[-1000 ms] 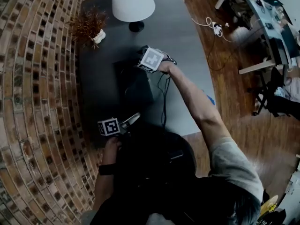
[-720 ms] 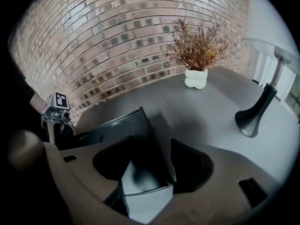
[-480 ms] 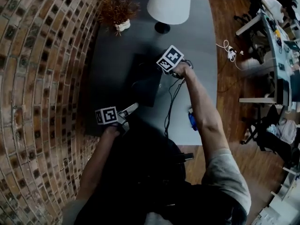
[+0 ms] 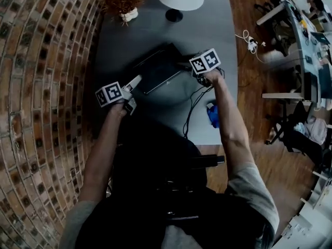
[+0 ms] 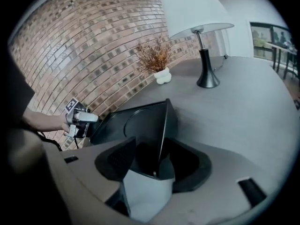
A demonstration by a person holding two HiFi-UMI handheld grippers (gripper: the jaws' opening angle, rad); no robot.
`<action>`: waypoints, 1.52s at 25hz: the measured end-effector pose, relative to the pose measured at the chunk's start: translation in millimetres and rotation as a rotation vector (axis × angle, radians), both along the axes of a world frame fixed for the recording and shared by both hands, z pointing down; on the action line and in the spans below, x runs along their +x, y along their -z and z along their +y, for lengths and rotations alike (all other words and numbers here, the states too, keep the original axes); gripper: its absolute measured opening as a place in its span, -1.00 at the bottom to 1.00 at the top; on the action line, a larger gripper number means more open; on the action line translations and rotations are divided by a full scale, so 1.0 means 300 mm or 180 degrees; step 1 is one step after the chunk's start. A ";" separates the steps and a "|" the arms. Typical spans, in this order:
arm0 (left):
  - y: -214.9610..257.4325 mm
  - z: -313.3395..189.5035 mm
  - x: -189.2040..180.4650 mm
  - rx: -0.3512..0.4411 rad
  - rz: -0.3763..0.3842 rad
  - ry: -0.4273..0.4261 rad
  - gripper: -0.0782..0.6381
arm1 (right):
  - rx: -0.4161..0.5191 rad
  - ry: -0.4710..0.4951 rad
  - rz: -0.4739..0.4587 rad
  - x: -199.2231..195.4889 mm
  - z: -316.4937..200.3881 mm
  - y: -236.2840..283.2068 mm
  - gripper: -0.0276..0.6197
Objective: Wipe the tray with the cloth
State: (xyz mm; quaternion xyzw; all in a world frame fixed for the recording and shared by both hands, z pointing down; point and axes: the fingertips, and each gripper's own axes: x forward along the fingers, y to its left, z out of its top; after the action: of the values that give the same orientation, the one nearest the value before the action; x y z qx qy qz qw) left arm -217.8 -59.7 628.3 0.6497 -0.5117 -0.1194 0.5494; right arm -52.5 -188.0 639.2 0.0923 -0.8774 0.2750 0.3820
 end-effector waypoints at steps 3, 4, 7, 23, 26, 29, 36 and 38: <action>-0.001 -0.057 -0.015 0.0039 -0.0034 0.0006 -0.01 | -0.0014 -0.0137 0.0018 0.035 0.021 -0.001 -0.22; -0.005 -0.071 -0.023 0.0052 -0.0078 -0.0011 -0.01 | -0.0035 -0.0205 0.0005 0.047 0.039 -0.003 -0.22; -0.008 -0.124 -0.044 0.0102 -0.0172 -0.0049 -0.01 | -0.0139 -0.0535 -0.0133 0.083 0.099 0.000 -0.22; 0.046 -0.208 -0.067 0.0517 -0.0299 -0.0246 0.04 | -0.0013 -0.1600 -0.0352 0.159 0.190 0.002 -0.22; 0.140 -0.117 -0.116 0.0742 -0.0523 -0.0152 0.04 | 0.0251 -0.2087 -0.0803 0.247 0.184 0.128 -0.22; 0.183 0.082 -0.163 0.0898 -0.0517 -0.0091 0.04 | 0.0318 -0.2381 -0.1259 0.313 0.264 0.233 -0.30; 0.267 0.258 0.044 0.1088 -0.0125 -0.0126 0.01 | 0.0719 -0.2885 -0.1403 0.614 0.334 0.420 -0.35; 0.319 0.231 0.125 0.1243 -0.0107 -0.0333 0.01 | 0.0889 -0.2920 -0.1381 0.657 0.323 0.471 -0.35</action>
State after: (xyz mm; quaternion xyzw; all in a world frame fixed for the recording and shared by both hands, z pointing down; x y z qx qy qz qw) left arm -180.4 9.6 532.8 0.7715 -0.4534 -0.1768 0.4098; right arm 144.6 -91.2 497.9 0.4579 -0.8340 0.3073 0.0160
